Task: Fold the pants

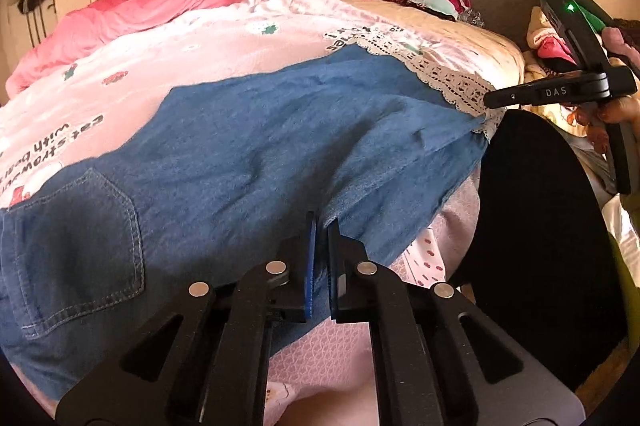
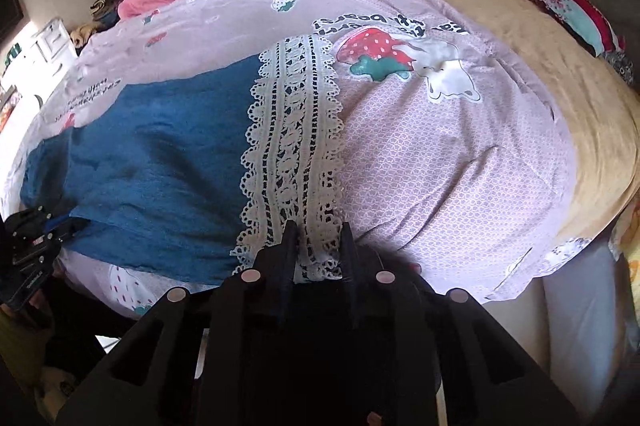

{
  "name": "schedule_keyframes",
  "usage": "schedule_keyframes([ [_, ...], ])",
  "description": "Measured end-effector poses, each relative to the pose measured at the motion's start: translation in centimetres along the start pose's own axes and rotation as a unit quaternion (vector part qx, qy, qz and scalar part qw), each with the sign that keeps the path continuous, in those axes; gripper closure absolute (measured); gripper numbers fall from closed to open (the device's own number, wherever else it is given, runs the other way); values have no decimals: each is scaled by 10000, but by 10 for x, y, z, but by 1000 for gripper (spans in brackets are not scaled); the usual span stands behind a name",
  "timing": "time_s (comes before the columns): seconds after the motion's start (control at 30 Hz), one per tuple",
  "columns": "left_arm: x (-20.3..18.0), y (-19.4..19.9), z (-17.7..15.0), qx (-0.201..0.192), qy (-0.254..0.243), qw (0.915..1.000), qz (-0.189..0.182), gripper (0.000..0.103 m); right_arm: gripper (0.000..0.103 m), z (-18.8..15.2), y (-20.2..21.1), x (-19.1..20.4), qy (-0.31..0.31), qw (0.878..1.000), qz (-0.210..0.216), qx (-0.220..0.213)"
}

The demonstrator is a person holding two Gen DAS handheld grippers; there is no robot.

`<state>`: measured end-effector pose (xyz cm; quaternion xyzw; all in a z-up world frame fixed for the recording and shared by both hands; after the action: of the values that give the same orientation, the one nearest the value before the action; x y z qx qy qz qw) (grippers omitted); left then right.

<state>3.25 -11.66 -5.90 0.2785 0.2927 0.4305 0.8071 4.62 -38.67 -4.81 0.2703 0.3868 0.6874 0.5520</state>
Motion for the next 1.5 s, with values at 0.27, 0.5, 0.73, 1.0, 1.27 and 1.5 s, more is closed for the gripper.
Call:
schedule_keyframes([
  [0.27,2,-2,-1,-31,9,10000,-50,102,66,17,32,25,839,9940,-202,-675],
  [0.5,5,3,2,-171,134,9997,-87,101,67,17,11,107,2786,9594,40,-443],
  [0.73,4,7,4,-248,127,9995,-180,101,98,12,-30,130,3596,9326,-300,100],
  [1.0,-3,9,-5,190,-271,9990,-300,96,99,-7,-13,122,3778,9245,220,449],
  [1.27,1,0,-15,504,-325,9977,-309,95,88,-28,-41,110,3399,9351,259,973],
  [1.5,9,26,-18,484,65,9969,-617,83,62,-13,16,87,2449,9670,703,-20],
])
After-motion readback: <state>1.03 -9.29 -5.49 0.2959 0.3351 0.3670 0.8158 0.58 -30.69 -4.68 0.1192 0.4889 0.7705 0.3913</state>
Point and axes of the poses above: each gripper's, at about its wrist camera, not at the fingertips, and y roughly against the way its jaws point, x to its left, z to its top, the point moved 5 cm from there along -y, roughly the way its jaws point, and after that the axes turned 15 degrees about y, right-handed, at the moved point
